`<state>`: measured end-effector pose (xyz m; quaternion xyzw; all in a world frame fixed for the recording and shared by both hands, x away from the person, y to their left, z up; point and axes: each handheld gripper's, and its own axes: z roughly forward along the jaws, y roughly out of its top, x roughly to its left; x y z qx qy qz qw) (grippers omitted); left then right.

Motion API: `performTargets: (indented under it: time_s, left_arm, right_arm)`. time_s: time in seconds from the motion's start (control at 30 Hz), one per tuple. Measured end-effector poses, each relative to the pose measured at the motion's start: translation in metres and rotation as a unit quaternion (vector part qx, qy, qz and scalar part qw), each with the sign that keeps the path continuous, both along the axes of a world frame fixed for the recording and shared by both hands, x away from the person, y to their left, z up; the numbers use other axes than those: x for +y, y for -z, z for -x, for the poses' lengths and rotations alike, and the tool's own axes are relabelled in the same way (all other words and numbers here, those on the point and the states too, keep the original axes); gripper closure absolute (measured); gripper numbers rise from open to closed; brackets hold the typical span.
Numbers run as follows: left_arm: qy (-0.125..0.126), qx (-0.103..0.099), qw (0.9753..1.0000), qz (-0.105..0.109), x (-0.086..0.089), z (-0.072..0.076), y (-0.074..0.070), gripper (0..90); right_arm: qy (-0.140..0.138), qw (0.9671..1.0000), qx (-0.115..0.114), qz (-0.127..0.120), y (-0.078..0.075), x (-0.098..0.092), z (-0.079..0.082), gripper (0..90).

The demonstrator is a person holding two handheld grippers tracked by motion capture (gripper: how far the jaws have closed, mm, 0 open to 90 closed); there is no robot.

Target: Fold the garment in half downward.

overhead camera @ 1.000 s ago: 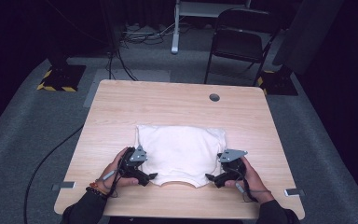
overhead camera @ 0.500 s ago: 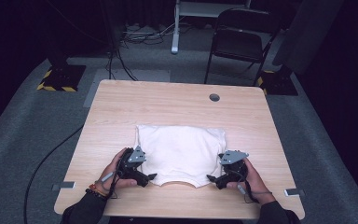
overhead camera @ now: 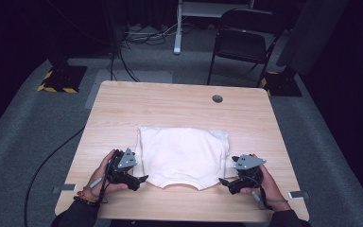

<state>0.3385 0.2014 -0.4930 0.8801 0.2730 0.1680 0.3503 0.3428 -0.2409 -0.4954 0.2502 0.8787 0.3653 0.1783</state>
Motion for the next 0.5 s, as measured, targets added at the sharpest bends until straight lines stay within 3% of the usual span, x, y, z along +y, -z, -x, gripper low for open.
performTargets:
  time_s: [0.43, 0.5]
  left_arm:
    - [-0.023, 0.014, 0.9996, -0.01, 0.027, 0.015, 0.01, 4.0]
    - [-0.025, 0.019, 0.9995, -0.002, 0.03, 0.017, 0.011, 4.0]
  right_arm:
    - [0.029, 0.9995, 0.01, 0.0, 0.01, -0.024, 0.012, 3.2]
    - [0.033, 0.9994, 0.012, 0.001, 0.011, -0.027, 0.013, 3.1]
